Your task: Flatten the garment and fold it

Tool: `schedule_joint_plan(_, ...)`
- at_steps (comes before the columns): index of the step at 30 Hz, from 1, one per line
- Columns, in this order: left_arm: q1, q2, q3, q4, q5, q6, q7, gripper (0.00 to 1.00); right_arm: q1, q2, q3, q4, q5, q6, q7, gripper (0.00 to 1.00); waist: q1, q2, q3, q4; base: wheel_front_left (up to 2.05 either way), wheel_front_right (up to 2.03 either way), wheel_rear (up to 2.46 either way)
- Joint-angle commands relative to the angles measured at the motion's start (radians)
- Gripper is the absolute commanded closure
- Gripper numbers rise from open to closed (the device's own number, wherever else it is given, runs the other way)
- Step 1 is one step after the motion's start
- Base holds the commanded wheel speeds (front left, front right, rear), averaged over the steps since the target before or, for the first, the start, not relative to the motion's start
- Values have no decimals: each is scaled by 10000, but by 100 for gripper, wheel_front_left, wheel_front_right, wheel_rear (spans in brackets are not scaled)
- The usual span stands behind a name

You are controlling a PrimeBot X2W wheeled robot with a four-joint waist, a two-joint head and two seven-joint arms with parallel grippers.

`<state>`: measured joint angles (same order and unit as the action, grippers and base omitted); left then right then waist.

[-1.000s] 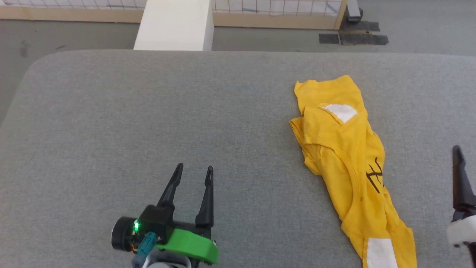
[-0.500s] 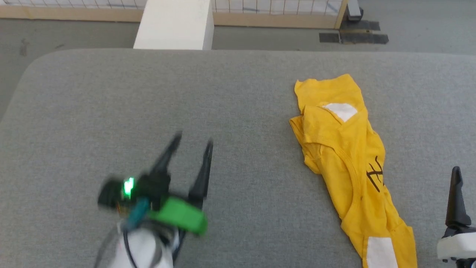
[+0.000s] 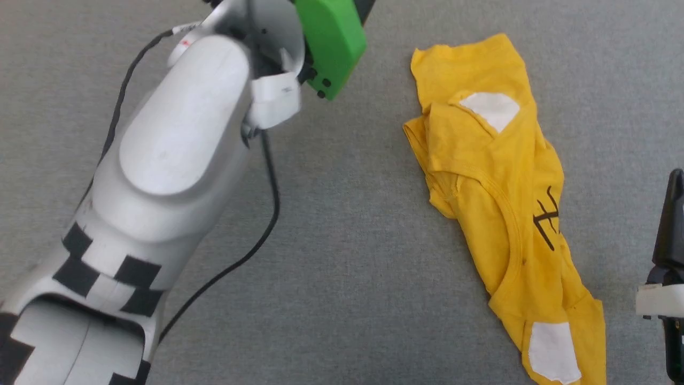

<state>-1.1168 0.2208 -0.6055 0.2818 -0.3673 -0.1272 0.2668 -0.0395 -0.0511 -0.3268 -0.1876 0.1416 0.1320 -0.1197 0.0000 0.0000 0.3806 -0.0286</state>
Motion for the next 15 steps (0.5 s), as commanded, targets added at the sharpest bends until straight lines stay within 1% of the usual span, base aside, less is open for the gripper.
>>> schedule_joint_plan(1,-296,47,-385,321,-201,-31,78,0,-241,8,60,-40,85,-13,-25,0,0,0,925,-615,0,0,0)
schedule_joint_plan(3,-545,55,-698,815,-365,-32,26,0,-349,8,146,-23,80,-13,-48,0,0,0,1118,-778,0,0,0)
schedule_joint_plan(7,-651,-265,-1041,1874,-446,-33,-277,0,-481,8,293,75,67,-13,-56,0,0,0,1401,-1044,0,0,0)
schedule_joint_plan(12,-638,-1050,-1411,3193,-600,-33,-734,0,-516,8,446,185,67,-13,-50,0,0,0,1585,-1226,0,0,0)
schedule_joint_plan(15,-598,-1341,-1645,3863,-703,-33,-1018,0,-500,8,494,261,28,-13,-38,0,0,0,1584,-1319,0,0,0)
